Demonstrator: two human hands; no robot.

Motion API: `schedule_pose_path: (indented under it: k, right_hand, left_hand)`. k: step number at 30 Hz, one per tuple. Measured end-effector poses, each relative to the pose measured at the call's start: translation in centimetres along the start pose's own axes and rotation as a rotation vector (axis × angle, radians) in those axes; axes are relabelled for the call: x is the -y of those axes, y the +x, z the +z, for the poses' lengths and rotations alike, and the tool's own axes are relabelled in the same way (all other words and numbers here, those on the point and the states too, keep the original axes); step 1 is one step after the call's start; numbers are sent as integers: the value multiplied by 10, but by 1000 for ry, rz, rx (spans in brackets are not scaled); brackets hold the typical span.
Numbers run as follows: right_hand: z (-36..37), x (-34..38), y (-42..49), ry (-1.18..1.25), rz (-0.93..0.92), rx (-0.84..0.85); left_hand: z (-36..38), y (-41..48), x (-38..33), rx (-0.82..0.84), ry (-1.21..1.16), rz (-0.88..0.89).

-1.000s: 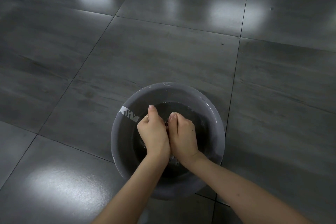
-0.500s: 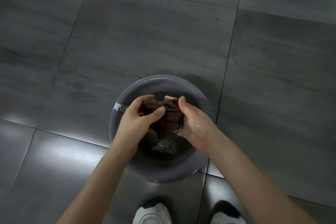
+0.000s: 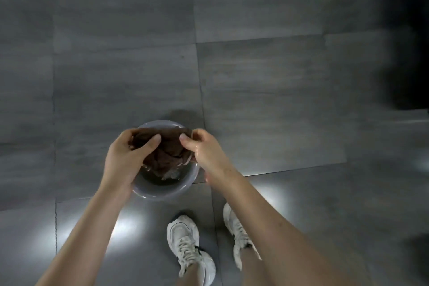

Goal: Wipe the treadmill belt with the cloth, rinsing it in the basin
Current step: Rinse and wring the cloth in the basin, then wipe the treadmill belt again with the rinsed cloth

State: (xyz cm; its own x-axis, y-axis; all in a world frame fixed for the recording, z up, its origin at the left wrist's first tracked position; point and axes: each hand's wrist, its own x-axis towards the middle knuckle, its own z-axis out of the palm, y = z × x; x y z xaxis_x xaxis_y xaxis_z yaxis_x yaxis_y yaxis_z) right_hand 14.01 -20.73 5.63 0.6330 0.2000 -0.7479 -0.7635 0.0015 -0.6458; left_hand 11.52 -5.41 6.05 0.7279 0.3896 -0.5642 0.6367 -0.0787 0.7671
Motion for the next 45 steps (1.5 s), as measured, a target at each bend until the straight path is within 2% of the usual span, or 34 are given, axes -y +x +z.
schedule_pose_path:
  k: [6, 10, 17, 24, 30, 38, 45]
  right_hand:
    - [-115, 83, -129, 75, -148, -342]
    - [-210, 112, -215, 216, -216, -531]
    - [-380, 128, -333, 375, -317, -809]
    - [-541, 153, -392, 321, -352, -1026]
    - [-666, 198, -380, 295, -349, -1078]
    - [-875, 264, -290, 208, -317, -1042]
    - [-1043, 307, -216, 147, -325, -901]
  left_hand:
    - [81, -90, -133, 509, -6, -12]
    - [173, -156, -202, 724, 128, 35]
    - [359, -278, -281, 850, 283, 231]
    - [524, -354, -319, 888, 343, 388]
    - [654, -353, -352, 959, 321, 338]
    - [879, -292, -382, 918, 199, 248]
    - [1028, -249, -403, 934, 142, 176]
